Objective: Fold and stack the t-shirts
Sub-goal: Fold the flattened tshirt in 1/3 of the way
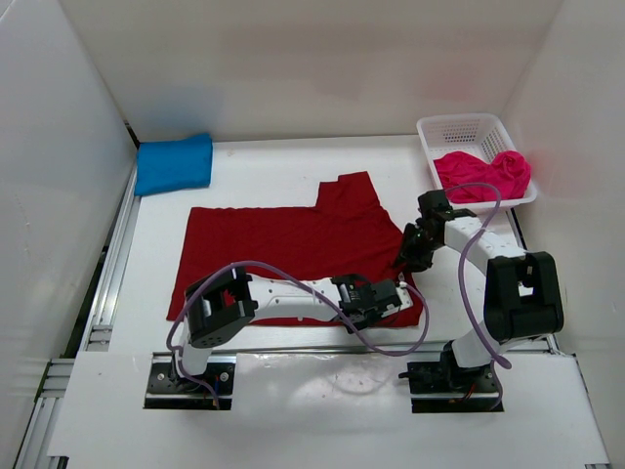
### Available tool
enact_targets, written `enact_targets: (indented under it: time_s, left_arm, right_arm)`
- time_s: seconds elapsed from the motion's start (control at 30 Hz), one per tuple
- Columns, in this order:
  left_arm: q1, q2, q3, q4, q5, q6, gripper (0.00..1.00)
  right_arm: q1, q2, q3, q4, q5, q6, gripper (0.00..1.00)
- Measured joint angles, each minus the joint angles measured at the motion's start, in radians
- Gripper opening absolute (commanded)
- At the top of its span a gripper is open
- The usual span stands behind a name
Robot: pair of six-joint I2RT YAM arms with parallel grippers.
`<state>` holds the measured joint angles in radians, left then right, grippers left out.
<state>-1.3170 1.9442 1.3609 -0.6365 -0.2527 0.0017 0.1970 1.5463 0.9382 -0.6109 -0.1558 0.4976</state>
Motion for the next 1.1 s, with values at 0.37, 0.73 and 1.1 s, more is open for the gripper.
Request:
enact_targets:
  time_s: [0.37, 0.73, 1.1]
  left_arm:
    - [0.004, 0.068, 0.073, -0.006, -0.045, -0.001, 0.57]
    - [0.006, 0.064, 0.074, -0.008, -0.085, -0.001, 0.51]
    - [0.006, 0.064, 0.113, -0.102, -0.087, -0.001, 0.62]
  right_arm:
    - [0.000, 0.001, -0.037, 0.014, 0.022, 0.000, 0.40]
    - [0.000, 0.000, -0.039, 0.016, 0.022, 0.000, 0.40]
    - [0.003, 0.000, -0.048, 0.017, 0.024, 0.000, 0.39]
